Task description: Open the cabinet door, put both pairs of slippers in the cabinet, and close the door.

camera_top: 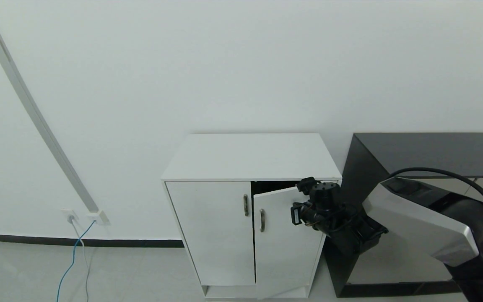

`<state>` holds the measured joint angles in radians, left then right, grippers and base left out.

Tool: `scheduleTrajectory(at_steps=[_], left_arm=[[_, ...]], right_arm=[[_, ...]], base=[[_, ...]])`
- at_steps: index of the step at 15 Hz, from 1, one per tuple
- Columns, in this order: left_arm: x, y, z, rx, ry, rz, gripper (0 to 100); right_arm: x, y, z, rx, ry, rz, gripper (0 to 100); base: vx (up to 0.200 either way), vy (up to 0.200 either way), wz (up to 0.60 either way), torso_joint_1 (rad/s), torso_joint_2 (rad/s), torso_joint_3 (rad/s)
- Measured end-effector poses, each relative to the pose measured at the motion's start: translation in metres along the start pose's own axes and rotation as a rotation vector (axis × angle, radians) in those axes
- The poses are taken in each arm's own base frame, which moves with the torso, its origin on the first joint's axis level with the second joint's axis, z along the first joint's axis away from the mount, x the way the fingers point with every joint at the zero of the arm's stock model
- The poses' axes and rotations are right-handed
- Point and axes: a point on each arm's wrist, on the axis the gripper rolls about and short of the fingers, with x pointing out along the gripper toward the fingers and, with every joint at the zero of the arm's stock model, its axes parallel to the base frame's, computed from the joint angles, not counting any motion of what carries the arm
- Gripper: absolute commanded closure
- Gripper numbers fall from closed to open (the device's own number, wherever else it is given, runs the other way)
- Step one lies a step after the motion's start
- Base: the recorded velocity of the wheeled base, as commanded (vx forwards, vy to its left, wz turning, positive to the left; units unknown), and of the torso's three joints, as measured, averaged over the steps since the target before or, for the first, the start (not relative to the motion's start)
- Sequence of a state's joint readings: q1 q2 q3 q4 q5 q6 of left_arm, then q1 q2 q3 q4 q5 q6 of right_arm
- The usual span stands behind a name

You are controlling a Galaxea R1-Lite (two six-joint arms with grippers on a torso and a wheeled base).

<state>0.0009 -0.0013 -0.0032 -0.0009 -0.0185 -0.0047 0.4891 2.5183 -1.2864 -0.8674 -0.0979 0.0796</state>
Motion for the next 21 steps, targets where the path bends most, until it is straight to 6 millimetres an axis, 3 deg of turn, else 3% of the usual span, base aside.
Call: scheduleTrajectory(at_steps=[21], left_arm=[[0.0, 0.0, 0.0, -0.003, 0.0, 0.0, 100]], right_arm=[[0.014, -0.005, 0.013, 0.008, -0.025, -0.014, 100]], base=[[0.0, 0.0, 0.0, 0.0, 0.0, 0.0]])
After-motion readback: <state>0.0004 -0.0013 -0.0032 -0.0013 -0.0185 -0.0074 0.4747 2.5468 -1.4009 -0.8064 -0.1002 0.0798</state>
